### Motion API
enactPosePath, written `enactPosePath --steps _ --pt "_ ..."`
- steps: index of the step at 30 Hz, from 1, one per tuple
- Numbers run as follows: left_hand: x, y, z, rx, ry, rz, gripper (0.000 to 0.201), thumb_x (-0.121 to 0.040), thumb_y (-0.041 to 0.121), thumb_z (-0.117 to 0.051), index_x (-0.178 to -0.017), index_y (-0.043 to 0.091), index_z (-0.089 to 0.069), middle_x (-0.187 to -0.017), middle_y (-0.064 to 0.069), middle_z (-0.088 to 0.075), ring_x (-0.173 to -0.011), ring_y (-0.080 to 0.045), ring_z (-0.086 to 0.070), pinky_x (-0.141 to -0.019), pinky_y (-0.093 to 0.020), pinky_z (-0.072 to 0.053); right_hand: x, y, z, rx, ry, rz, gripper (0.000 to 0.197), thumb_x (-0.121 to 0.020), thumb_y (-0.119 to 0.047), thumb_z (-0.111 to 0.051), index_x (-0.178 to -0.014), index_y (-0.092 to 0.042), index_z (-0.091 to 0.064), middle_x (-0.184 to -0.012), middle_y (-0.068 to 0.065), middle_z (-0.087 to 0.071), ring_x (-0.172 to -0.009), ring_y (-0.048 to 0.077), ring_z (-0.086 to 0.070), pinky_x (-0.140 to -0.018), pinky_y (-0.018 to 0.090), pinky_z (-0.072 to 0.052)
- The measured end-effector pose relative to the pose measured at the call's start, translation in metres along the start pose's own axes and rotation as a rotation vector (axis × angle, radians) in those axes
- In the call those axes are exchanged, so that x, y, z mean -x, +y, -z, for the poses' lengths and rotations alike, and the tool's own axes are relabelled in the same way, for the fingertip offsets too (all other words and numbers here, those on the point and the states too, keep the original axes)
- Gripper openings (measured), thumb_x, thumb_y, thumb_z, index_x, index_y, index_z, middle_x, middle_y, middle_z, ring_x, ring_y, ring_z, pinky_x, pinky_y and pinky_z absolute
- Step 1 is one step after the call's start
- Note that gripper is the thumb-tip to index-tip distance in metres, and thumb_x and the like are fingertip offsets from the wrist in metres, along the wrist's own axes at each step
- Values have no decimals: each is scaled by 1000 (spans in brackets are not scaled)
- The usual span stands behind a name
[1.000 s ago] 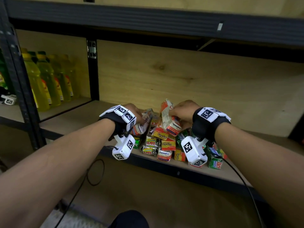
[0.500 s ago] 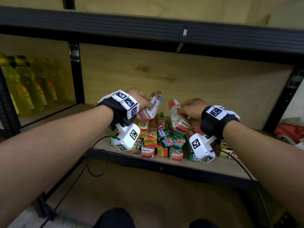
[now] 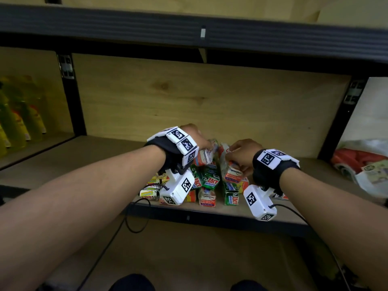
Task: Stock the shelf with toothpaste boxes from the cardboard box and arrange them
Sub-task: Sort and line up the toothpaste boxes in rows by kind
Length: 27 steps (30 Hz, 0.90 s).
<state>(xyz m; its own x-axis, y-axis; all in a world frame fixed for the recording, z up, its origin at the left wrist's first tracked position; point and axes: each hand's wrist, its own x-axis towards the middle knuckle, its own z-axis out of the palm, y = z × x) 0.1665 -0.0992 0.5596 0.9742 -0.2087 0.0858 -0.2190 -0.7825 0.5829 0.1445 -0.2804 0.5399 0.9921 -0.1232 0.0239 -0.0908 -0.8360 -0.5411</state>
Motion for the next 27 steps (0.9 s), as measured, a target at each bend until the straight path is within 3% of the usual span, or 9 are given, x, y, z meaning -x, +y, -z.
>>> enactPosePath --steps 4,8,12,17,20,24,27 --pt "-5 0 -10 -114 -47 -13 54 -57 55 -70 -92 15 -76 -92 -6 -76 -85 -24 -72 -81 -45 -58 0 8 -7 -56 -39 -31 38 -89 -29 -64 -112 0 -70 -99 21 -73 -87 38 -73 -81 52 -60" --pt "-12 4 -14 -158 -64 -35 43 -75 51 -70 -97 14 -74 -105 -7 -73 -97 -25 -68 -84 -38 -55 2 11 -7 -140 -76 -94 27 -90 -24 -65 -108 -4 -68 -93 19 -73 -80 38 -74 -74 51 -62" --pt "-12 2 -3 -188 -33 -30 43 -84 49 -65 -109 14 -72 -111 -7 -71 -99 -23 -65 -85 -34 -54 2 5 -4 86 -21 -27 33 -92 -33 -58 -112 -10 -70 -109 11 -71 -93 31 -71 -83 46 -60" --pt "-9 -17 18 -263 4 15 41 -86 48 -64 -107 13 -73 -108 -7 -71 -99 -25 -65 -86 -35 -54 7 -8 -5 184 67 57 27 -96 -27 -50 -115 -17 -68 -117 8 -67 -95 27 -67 -81 35 -58" --pt "-4 -32 30 -324 24 50 40 -87 47 -62 -103 13 -74 -106 -7 -72 -95 -25 -66 -83 -34 -54 8 -22 -8 125 96 108 23 -95 -25 -52 -111 -25 -67 -116 4 -68 -97 25 -66 -83 33 -57" --pt "2 -58 48 -358 19 123 42 -83 52 -62 -95 13 -74 -105 -8 -72 -93 -26 -67 -86 -38 -55 11 -46 -14 96 91 179 21 -93 -24 -55 -107 -31 -69 -125 -3 -65 -110 23 -63 -94 33 -53" --pt "8 -75 63 -360 30 159 45 -81 54 -64 -95 13 -75 -101 -8 -73 -94 -26 -68 -84 -37 -55 15 -64 -25 100 81 214 21 -91 -23 -55 -104 -31 -70 -122 -2 -67 -105 23 -65 -89 31 -55"
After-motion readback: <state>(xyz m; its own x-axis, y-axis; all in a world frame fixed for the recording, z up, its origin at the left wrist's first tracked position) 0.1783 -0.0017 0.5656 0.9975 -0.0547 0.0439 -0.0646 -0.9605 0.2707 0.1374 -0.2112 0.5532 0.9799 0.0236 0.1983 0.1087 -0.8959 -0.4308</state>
